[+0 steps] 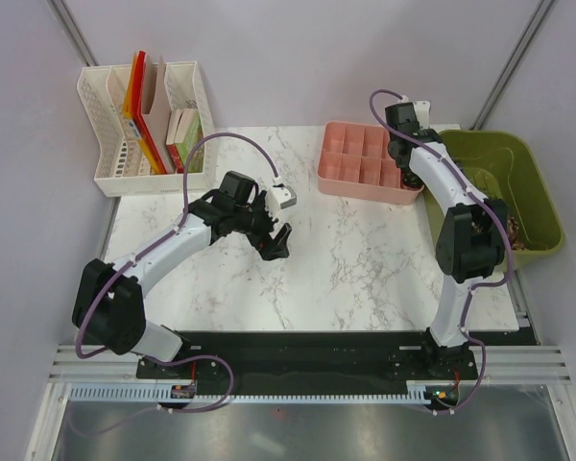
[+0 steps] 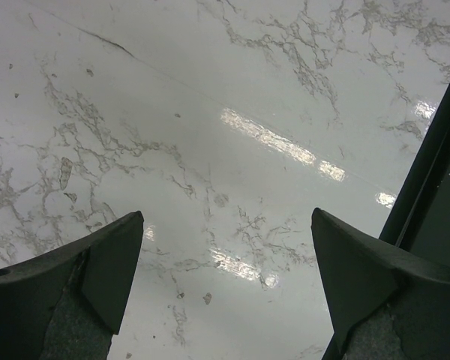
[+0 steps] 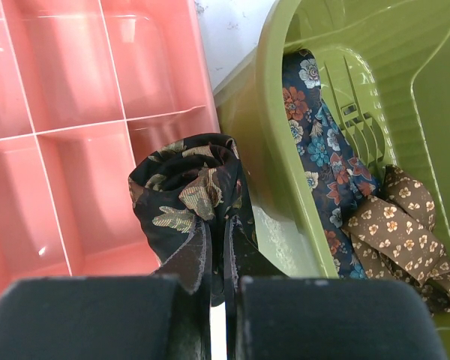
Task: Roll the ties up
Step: Place the tie in the storage box.
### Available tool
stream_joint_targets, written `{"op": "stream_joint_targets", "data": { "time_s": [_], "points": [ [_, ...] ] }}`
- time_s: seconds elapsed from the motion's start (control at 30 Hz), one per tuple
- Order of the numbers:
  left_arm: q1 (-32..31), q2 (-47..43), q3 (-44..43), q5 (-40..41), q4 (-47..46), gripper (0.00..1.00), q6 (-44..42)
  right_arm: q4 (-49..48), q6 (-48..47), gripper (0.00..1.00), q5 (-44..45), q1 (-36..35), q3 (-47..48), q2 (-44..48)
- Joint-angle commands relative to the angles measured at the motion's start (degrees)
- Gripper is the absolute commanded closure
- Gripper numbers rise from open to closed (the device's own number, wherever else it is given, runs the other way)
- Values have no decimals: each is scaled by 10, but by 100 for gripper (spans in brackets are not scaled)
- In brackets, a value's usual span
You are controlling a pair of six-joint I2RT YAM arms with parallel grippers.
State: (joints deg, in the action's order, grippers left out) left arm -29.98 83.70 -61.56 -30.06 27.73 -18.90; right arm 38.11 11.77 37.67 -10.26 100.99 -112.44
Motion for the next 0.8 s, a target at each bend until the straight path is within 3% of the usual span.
{"op": "stream_joint_targets", "data": {
  "time_s": [0.0, 0.77],
  "points": [
    [1, -16, 2, 4, -19, 0, 14, -16, 6, 100, 34, 1, 32, -12],
    [1, -2, -4, 4, -19, 0, 7, -20, 27, 100, 28, 2, 30, -83]
  ]
}}
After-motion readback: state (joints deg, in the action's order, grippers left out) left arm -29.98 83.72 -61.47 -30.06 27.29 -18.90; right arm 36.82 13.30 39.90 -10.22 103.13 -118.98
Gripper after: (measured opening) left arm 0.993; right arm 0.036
